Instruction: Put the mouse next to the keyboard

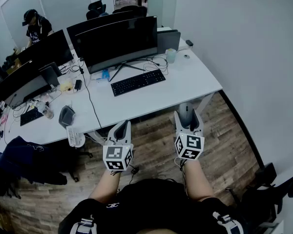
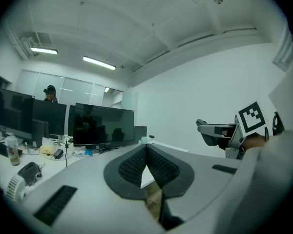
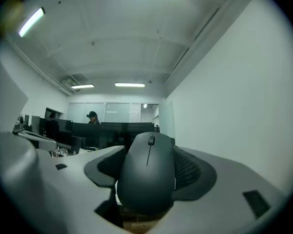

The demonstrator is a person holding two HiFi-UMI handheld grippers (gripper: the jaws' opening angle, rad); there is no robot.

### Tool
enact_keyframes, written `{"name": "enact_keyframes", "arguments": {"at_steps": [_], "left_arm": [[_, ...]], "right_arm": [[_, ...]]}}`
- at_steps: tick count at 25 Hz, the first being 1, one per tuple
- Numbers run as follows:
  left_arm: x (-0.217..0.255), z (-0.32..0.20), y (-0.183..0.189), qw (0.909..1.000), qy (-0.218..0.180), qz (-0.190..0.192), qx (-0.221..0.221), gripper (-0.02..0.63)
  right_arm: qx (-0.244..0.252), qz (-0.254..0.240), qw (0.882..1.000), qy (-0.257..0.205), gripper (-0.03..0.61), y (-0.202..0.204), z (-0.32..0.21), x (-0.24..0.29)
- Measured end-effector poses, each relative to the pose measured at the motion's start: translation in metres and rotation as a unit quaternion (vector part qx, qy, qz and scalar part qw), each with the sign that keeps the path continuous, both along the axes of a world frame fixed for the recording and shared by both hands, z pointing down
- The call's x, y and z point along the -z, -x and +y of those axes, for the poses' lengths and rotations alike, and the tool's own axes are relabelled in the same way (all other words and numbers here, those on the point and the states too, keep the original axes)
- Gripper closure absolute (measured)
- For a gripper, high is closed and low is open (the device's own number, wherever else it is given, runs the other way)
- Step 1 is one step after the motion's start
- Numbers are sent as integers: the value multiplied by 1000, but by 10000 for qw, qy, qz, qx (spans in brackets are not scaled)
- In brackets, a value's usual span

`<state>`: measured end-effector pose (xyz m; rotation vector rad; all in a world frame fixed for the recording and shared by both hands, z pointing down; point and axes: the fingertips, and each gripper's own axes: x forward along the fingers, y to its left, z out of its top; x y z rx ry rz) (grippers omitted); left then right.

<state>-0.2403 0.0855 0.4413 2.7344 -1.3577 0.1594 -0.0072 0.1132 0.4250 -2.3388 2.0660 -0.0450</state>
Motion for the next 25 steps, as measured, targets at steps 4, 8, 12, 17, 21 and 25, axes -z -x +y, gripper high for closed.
{"name": "enact_keyframes", "arguments": {"at_steps": [4,8,12,17,21,25], "left_arm": [[5,4,-13,9999,-48,17,-92,601],[4,3,-26,9999,-36,-7,-138,601],[3,1,-41,9998,-42,-72,-193,601],[7,-2,-68,9997,-78,-75,-221,601],[5,1,-99,9995,-98,-113,-268,601],[1,-2,-127,9995,-133,-149,-261,601]], "right_arm": [[-11,10,10000,3,264,-5,3,0],[53,-78,10000,20,262,-11,2,-3],[71,-157,9998,-48,261,-20,1,-2],[117,-211,9997,-80,261,-40,-3,-2],[176,-246,9995,-127,261,-65,-2,-2],[262,-247,9992,-168,261,-89,-9,-2]]}}
